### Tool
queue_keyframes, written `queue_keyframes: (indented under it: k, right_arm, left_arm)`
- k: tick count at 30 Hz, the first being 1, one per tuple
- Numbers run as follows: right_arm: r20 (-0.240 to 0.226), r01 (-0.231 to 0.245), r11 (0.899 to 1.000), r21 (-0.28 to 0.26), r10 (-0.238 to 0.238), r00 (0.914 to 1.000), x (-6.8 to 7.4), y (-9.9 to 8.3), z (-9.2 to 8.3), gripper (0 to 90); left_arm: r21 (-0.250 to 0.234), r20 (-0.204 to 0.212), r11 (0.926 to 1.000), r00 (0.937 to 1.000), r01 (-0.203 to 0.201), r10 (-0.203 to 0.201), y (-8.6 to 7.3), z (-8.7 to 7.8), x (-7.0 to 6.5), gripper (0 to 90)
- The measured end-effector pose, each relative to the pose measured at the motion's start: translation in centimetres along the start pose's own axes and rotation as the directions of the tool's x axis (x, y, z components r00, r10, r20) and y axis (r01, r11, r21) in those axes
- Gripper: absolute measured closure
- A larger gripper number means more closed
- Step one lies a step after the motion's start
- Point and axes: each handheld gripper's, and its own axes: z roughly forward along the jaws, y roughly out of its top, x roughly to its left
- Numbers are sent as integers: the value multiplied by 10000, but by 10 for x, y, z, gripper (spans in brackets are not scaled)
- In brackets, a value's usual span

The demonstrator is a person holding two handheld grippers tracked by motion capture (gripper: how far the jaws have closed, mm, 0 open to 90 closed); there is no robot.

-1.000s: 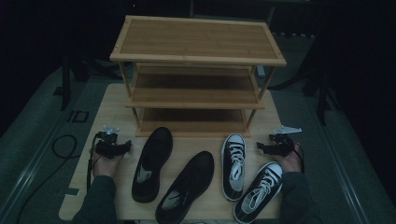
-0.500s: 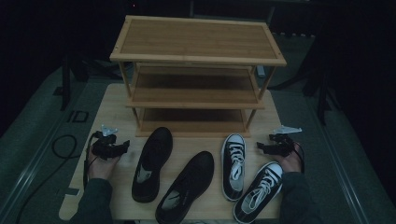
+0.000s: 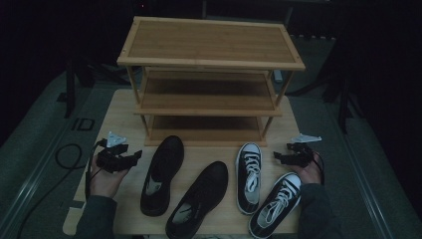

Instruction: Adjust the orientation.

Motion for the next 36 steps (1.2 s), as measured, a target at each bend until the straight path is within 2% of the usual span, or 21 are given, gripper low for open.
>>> queue_keyframes:
  k: [10,15,23,29,36]
  right_arm:
    - [19,28,10000,-5,-28,10000,0,0,0,217]
    - [38,46,10000,-1,-46,10000,0,0,0,218]
    - [23,23,10000,-2,-23,10000,0,0,0,218]
    - [15,5,10000,0,-5,10000,0,0,0,218]
    - [12,-1,10000,-3,1,10000,0,0,0,218]
  left_arm:
    - [-145,362,9990,9985,-416,421,5,-23,-7,432]
    - [-43,561,9978,9963,-656,657,6,-32,-13,440]
    - [-234,831,9958,9924,-889,905,11,-48,-25,440]
    - [-198,1196,9943,9871,-1052,1068,14,-55,-35,447]
    - [-18,1392,9920,9823,-1266,1256,16,-57,-45,456]
